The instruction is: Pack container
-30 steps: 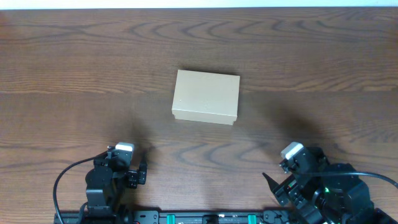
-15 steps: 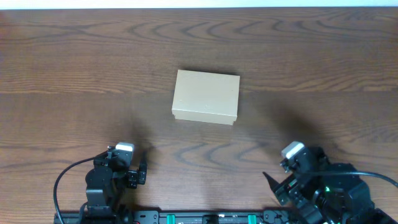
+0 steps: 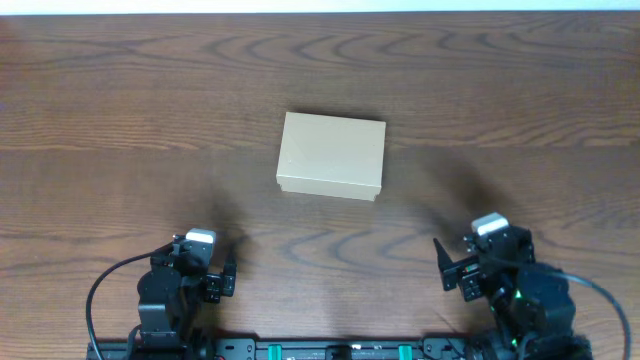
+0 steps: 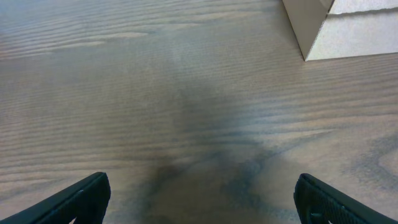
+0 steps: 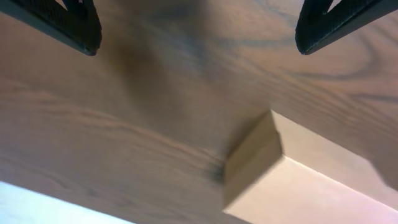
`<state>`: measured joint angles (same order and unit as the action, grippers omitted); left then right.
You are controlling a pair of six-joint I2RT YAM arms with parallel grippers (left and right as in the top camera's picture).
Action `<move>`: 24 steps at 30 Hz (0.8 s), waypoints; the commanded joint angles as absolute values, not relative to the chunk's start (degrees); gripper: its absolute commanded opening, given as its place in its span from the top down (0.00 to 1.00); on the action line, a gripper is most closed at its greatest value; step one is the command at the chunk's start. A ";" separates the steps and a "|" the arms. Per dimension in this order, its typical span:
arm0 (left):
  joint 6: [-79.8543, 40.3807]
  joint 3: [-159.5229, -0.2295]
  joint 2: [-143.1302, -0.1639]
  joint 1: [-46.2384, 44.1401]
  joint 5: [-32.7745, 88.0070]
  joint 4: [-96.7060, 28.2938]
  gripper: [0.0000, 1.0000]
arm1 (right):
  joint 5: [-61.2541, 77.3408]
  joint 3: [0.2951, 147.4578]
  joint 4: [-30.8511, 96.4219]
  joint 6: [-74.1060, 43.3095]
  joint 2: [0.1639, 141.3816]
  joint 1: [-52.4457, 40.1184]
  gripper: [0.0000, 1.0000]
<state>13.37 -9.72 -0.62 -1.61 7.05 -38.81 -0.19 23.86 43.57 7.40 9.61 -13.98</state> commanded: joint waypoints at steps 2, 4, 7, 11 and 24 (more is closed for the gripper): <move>13.76 -9.26 -0.21 -1.41 6.44 -39.05 0.05 | -0.89 19.27 43.05 4.21 3.97 -10.63 0.01; 13.76 -9.26 -0.21 -1.41 6.44 -39.03 0.05 | -1.10 16.82 42.83 3.03 2.24 -9.67 0.01; 13.76 -9.26 -0.21 -1.41 6.44 -39.05 0.05 | -1.08 13.41 42.35 1.69 0.73 -9.30 0.01; 13.76 -9.26 -0.21 -1.41 6.44 -39.03 0.05 | -1.04 9.47 42.19 -0.78 0.27 -9.47 0.01; 13.76 -9.26 -0.21 -1.41 6.44 -39.05 0.05 | -0.64 9.15 42.15 -1.23 0.32 -10.15 0.01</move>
